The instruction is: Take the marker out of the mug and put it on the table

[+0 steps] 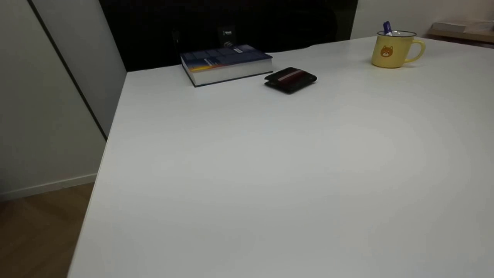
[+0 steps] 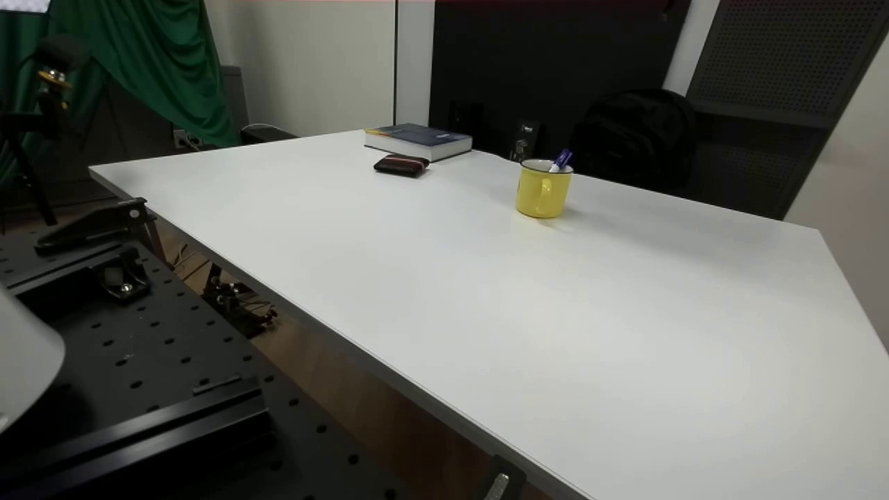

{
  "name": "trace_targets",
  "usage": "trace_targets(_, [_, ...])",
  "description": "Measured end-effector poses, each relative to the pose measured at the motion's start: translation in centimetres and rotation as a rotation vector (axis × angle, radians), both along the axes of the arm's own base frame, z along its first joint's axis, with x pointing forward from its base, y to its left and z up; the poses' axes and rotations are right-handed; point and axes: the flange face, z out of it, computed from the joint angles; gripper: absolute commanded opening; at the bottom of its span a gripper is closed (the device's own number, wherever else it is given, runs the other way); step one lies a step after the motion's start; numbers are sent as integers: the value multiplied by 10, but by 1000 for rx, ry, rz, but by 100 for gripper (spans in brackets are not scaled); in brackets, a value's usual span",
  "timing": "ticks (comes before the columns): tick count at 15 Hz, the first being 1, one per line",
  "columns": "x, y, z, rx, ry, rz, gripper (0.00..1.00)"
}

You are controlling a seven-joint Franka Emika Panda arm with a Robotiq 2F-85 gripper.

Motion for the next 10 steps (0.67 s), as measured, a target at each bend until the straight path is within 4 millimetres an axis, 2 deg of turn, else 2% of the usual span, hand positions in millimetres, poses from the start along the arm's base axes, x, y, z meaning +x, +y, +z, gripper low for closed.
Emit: trace_targets(10, [4, 0, -1, -3, 9, 4, 100])
